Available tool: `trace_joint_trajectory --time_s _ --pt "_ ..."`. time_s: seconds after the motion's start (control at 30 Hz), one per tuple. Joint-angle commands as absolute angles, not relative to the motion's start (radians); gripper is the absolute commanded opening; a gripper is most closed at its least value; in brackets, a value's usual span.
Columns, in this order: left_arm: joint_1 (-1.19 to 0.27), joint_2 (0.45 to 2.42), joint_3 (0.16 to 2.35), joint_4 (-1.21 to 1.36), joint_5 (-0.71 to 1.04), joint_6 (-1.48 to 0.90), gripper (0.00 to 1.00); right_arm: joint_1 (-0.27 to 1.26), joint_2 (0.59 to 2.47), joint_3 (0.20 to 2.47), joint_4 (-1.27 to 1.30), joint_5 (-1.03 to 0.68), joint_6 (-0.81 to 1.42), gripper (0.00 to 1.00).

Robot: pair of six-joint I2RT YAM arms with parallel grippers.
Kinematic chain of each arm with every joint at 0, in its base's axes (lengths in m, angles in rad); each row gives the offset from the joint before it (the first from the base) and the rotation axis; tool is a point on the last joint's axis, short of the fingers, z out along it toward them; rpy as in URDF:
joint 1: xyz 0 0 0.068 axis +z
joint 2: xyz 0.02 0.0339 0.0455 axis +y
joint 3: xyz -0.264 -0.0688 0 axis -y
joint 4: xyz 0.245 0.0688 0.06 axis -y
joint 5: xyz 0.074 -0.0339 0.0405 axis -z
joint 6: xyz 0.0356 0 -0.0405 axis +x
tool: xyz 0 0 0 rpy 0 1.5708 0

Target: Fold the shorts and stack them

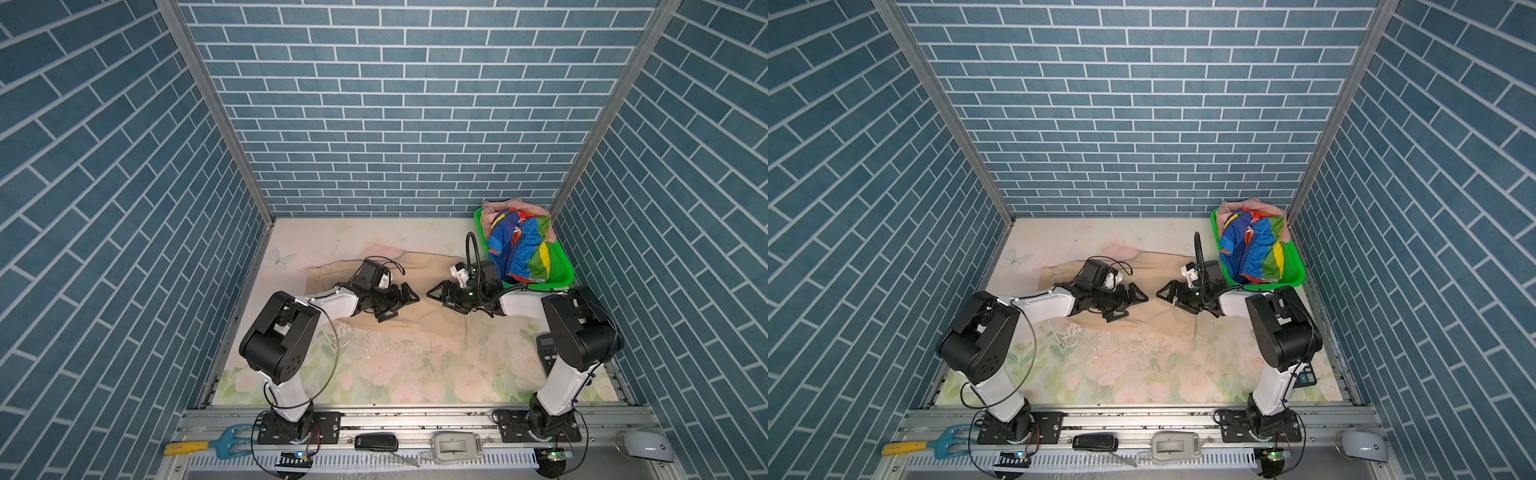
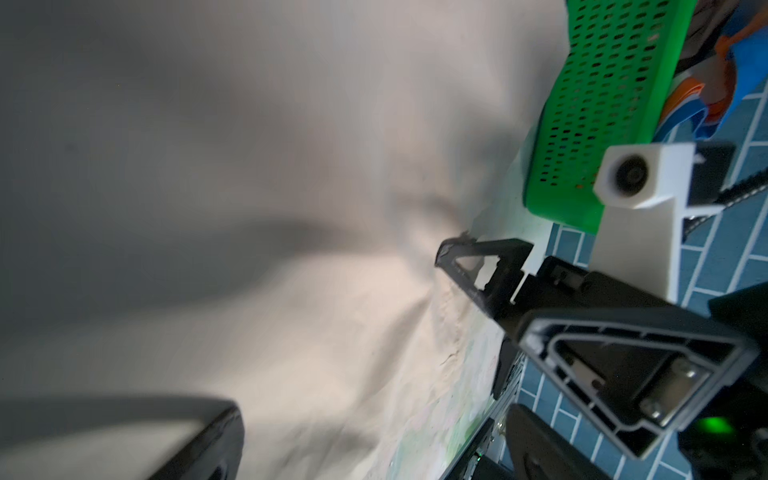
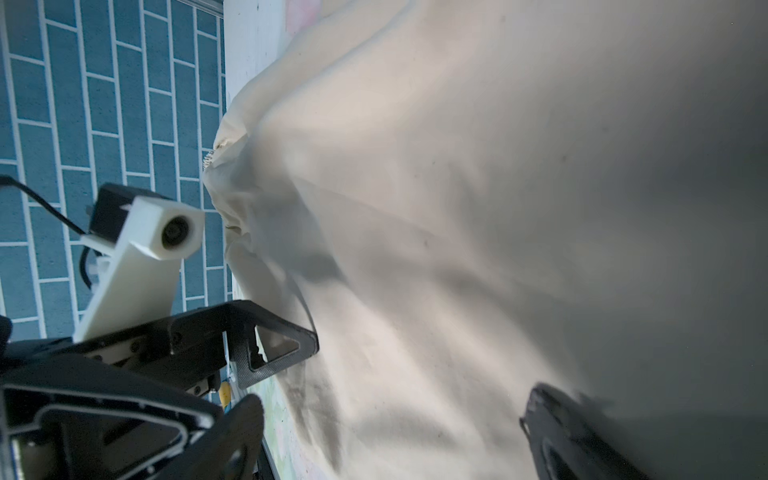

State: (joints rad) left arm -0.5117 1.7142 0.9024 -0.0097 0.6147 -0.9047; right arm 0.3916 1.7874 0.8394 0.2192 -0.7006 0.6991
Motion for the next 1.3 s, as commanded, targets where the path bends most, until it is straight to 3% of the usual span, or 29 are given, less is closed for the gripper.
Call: trace_joint_trajectory --time_s 0.0,0.2,0.4,0.63,0.7,0.83,0.87,1.03,1.27 --pt "-0.504 1.655 0.853 -0.038 0.611 -0.872 1.00 0.364 1.844 0.833 0.102 -0.629 0.651 0.99" --pt "-0.462 1.595 0.772 -0.111 0.602 -0.816 1.00 0.326 1.865 0.834 0.056 -0.608 0.613 0.99" --pt "-0.296 1.569 0.703 -0.182 0.628 -0.735 1.00 0.302 1.854 0.837 0.037 -0.624 0.602 0.99" --pt "-0.245 1.474 0.898 -0.373 0.621 -0.601 1.00 0.302 1.747 0.861 -0.053 -0.612 0.543 0.99" --pt "-0.244 1.442 1.021 -0.515 0.512 -0.506 1.00 0.302 1.702 0.875 -0.089 -0.600 0.525 0.99" --pt "-0.225 1.409 1.184 -0.711 0.000 -0.381 1.00 0.302 1.643 0.915 -0.155 -0.576 0.504 0.99" --pt "-0.185 1.415 1.193 -0.721 -0.029 -0.371 1.00 0.302 1.639 0.924 -0.169 -0.575 0.501 0.99" --pt "0.055 1.553 1.213 -0.675 0.319 -0.352 1.00 0.302 1.626 0.950 -0.198 -0.577 0.494 0.99" --pt "0.138 1.729 1.273 -0.699 0.371 -0.246 1.00 0.301 1.627 0.948 -0.195 -0.580 0.492 0.99"
